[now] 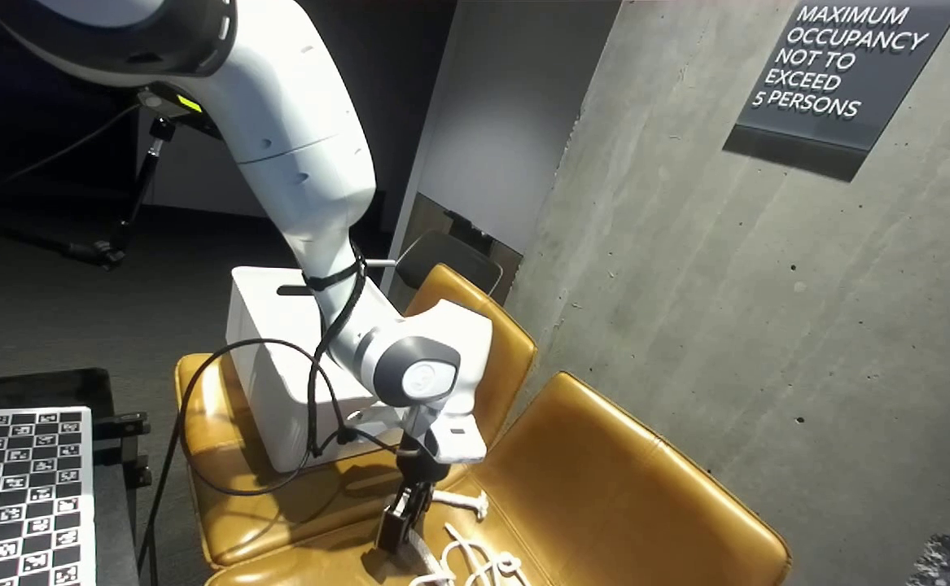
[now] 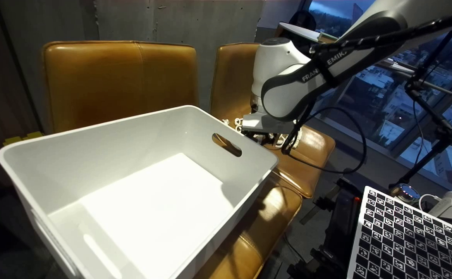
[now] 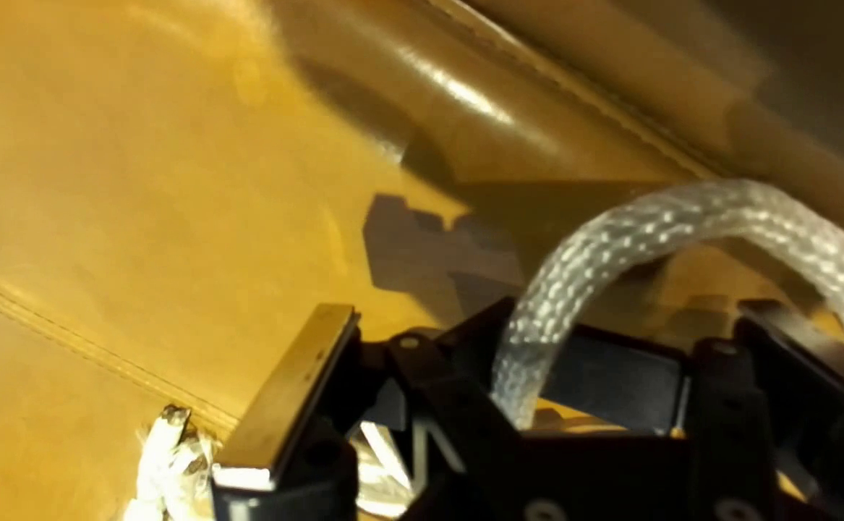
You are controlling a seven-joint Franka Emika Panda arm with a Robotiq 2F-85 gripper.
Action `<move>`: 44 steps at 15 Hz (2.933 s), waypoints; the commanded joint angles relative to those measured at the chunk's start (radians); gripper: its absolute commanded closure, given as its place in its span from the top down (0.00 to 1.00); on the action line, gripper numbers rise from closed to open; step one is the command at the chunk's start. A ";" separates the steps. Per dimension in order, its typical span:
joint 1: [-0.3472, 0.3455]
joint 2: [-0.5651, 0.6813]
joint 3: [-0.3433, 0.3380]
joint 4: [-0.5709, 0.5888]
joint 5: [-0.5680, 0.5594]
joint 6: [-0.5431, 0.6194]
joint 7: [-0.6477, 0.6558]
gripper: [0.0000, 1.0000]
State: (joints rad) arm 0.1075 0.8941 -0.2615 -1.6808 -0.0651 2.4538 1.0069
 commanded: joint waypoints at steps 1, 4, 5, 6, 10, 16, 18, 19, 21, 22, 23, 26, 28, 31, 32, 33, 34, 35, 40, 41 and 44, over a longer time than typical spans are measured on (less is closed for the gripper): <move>0.037 -0.161 -0.018 -0.044 -0.026 -0.110 -0.008 0.00; 0.060 -0.271 -0.024 -0.052 -0.096 -0.127 -0.008 0.00; 0.062 -0.313 -0.019 -0.053 -0.120 -0.128 -0.012 0.00; 0.062 -0.355 -0.012 -0.051 -0.141 -0.122 -0.014 0.00; 0.053 -0.503 0.022 -0.010 -0.189 -0.148 -0.029 0.00; 0.048 -0.688 0.103 0.106 -0.208 -0.264 -0.090 0.00; 0.058 -0.720 0.146 0.181 -0.216 -0.345 -0.107 0.00; 0.066 -0.725 0.172 0.227 -0.225 -0.392 -0.109 0.00; 0.088 -0.707 0.228 0.325 -0.247 -0.487 -0.098 0.00; 0.098 -0.694 0.253 0.353 -0.259 -0.517 -0.092 0.00; 0.113 -0.686 0.276 0.366 -0.270 -0.539 -0.083 0.00; 0.164 -0.665 0.307 0.341 -0.264 -0.542 -0.075 0.00; 0.192 -0.647 0.320 0.302 -0.246 -0.549 -0.057 0.00; 0.219 -0.603 0.350 0.252 -0.235 -0.564 -0.005 0.00; 0.228 -0.587 0.354 0.243 -0.233 -0.570 0.009 0.00; 0.236 -0.571 0.359 0.233 -0.234 -0.575 0.029 0.00; 0.242 -0.555 0.363 0.224 -0.232 -0.576 0.042 0.00; 0.250 -0.538 0.364 0.216 -0.236 -0.573 0.057 0.00; 0.251 -0.479 0.346 0.168 -0.249 -0.556 0.078 0.00; 0.251 -0.472 0.341 0.153 -0.252 -0.553 0.078 0.25; 0.239 -0.454 0.334 0.087 -0.246 -0.515 0.064 0.40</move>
State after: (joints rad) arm 0.3555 0.4365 0.0780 -1.5402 -0.3090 1.9079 1.0724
